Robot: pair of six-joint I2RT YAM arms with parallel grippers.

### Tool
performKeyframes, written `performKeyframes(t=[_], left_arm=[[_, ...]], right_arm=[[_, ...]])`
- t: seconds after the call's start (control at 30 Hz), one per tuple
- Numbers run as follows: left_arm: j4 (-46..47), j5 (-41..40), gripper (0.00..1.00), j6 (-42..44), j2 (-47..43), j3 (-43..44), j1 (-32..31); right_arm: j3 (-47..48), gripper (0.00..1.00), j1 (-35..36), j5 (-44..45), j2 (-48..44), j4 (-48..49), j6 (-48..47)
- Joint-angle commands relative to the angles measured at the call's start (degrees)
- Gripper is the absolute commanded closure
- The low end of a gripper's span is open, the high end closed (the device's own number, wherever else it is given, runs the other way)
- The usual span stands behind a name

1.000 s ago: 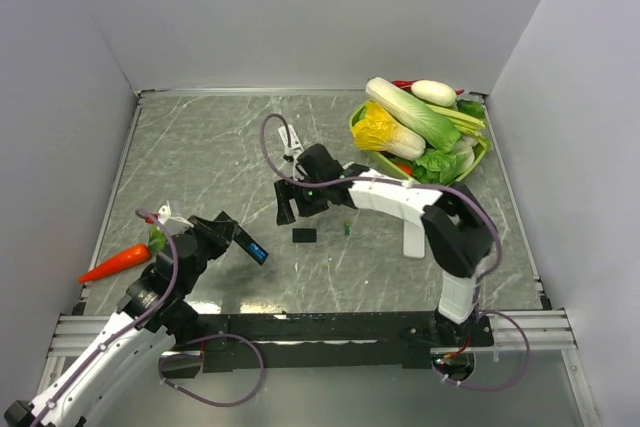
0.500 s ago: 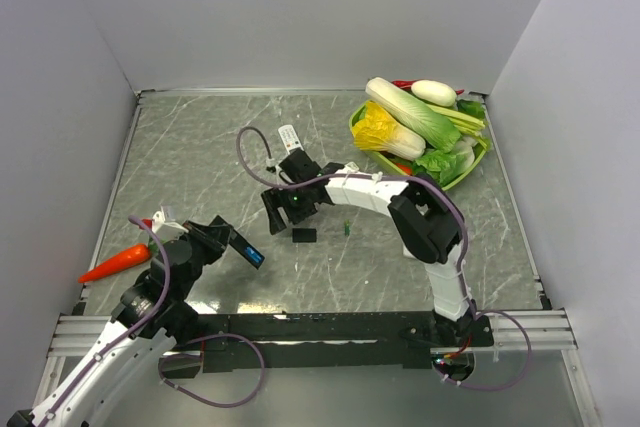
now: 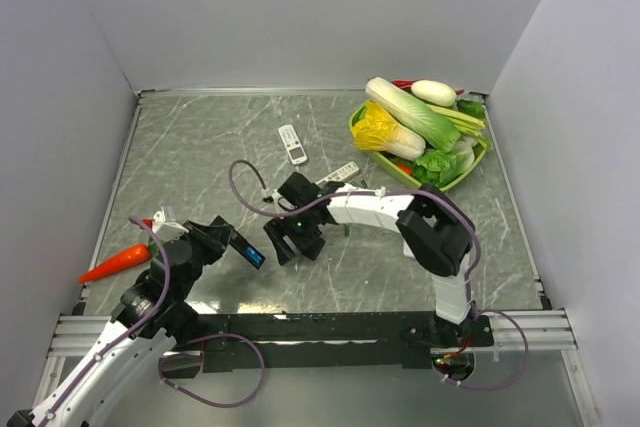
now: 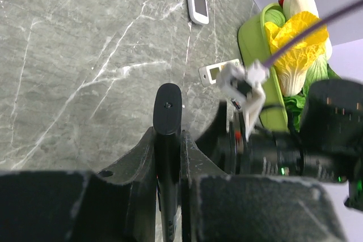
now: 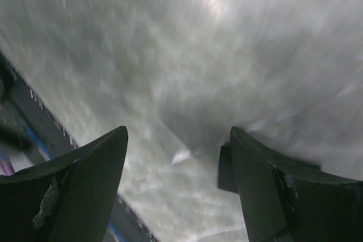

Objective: Load the batteries into the remote control

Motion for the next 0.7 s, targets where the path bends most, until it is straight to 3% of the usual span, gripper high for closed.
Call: performKeyframes(t=[0.0,0.47,0.67], left_arm=[[2.1,0.8,0.99,-0.7,-0.2,1.5,0.2],[7.6,5.2,0.99,-1.7,1.0,-1.4,0.2],[12.0,8.7,0.99,-2.5,-0.6,-4.5,0.2]], right_arm=[[-7.0,0.2,0.6,2.6,-5.2,-6.5,-1.3],[-17.7,0.22,1.7,18.8,-24.3,-6.3,7.4],[-21.1,0.25,1.7,26.0,-25.8,-3.7,3.7]])
